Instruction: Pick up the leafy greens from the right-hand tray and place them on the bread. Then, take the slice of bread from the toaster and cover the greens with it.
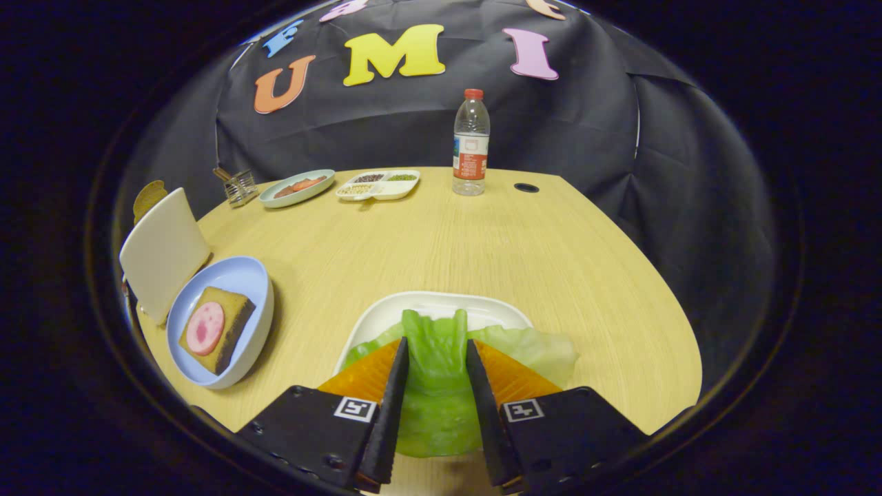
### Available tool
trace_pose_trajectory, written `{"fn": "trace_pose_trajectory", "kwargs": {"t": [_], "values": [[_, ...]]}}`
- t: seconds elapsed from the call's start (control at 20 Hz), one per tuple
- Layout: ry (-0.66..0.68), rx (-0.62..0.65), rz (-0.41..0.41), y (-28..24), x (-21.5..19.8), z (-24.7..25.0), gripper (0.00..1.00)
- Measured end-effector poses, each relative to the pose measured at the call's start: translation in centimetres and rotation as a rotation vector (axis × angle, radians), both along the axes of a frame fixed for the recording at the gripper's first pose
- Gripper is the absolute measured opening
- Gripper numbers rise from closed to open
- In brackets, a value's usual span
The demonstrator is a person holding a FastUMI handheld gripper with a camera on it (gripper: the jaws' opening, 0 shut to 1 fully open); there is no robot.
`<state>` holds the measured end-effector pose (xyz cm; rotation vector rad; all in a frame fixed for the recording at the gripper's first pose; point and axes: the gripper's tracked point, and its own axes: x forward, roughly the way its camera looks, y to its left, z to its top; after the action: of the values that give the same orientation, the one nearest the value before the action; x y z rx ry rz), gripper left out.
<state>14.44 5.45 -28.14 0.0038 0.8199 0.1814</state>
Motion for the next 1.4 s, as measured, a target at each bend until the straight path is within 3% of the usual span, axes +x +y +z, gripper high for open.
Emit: {"fn": "trace_pose_trajectory", "kwargs": {"t": [0.05,0.15,0.2,0.25,0.6,0.85,1.1,1.4], "values": [[-0.011,0.03,0.022,0.6,0.2,0.4,0.52],[-0.009,0.037,0.007,0.8,-0.3,0.5,0.13],[-0.008,0.039,0.004,0.4,-0.1,0.6,0.13],[-0.006,0.052,-0.005,0.6,0.0,0.6,0.01],[-0.125,0.107,-0.059,0.2,0.5,6.1,0.0],[-0.208,0.085,-0.031,1.6,0.0,9.8,0.0],[-0.256,0.149,-0.027,3.9,-1.5,13.0,0.0],[-0.342,0.102,0.034,10.1,-3.2,15.8,0.0]]}}
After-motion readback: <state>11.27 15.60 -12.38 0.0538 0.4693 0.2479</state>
